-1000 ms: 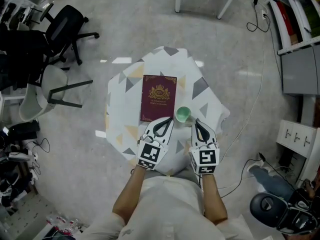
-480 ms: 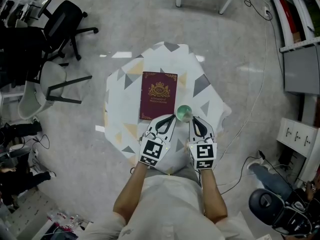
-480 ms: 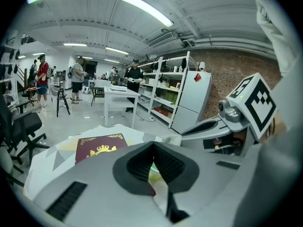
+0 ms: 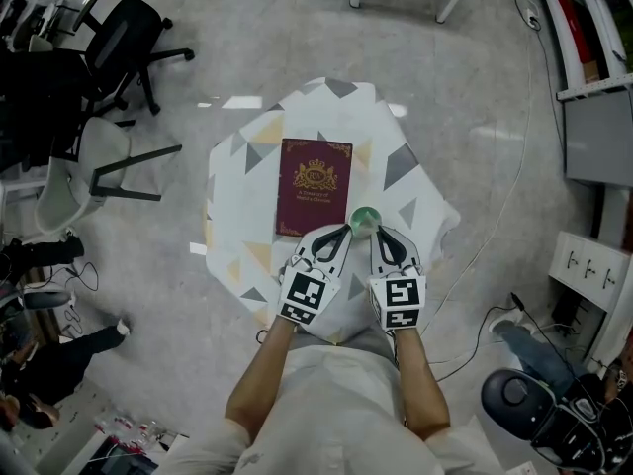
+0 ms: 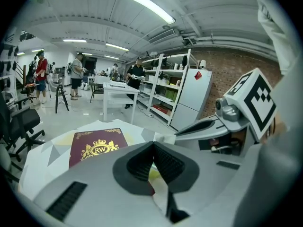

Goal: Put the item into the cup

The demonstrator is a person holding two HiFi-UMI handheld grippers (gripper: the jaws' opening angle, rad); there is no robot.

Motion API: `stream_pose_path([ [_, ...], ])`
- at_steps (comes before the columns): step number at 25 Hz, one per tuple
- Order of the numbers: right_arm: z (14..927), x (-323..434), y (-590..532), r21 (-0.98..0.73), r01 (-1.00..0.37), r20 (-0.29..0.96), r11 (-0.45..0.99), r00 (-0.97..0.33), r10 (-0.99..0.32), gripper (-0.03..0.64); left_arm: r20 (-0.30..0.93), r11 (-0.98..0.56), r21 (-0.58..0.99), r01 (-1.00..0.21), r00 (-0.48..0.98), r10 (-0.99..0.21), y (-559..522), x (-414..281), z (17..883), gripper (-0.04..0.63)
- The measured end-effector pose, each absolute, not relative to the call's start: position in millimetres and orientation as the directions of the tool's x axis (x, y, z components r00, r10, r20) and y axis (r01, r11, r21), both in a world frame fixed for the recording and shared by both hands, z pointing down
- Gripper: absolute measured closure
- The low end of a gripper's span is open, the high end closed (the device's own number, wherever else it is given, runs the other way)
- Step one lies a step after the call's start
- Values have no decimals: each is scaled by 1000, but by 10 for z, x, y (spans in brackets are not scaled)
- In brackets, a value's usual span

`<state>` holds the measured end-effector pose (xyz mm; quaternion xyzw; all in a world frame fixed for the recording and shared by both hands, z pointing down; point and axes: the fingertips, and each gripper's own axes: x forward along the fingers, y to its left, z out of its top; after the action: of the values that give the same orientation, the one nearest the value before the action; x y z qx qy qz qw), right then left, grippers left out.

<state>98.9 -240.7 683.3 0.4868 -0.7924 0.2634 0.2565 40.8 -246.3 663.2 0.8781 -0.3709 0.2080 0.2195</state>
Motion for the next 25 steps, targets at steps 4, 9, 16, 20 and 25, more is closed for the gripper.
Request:
stream_pose_path([
  [4,6889,976,-2417,-168,-907,674,386,-391,-626,609,536,-631,238,-738,642,-549,-2451,438,6690,583],
  [9,6952,956,-2435,-165,-907,688,387,-387,-614,609,545,-633,243,-735,643,-538,-2445,464,6757,583],
  [16,7025,889,-2440,-173,-902,704,395,-394,-591,607,560,-634,249,-732,643,-523,-2429,486,6852,583],
  [20,7042,847,-2426,-182,-899,713,397,-399,-577,600,567,-632,252,-733,641,-518,-2424,491,6889,583],
  [25,7055,849,-2436,-175,-902,718,394,-391,-576,606,569,-630,256,-733,641,-515,-2424,502,6905,583],
])
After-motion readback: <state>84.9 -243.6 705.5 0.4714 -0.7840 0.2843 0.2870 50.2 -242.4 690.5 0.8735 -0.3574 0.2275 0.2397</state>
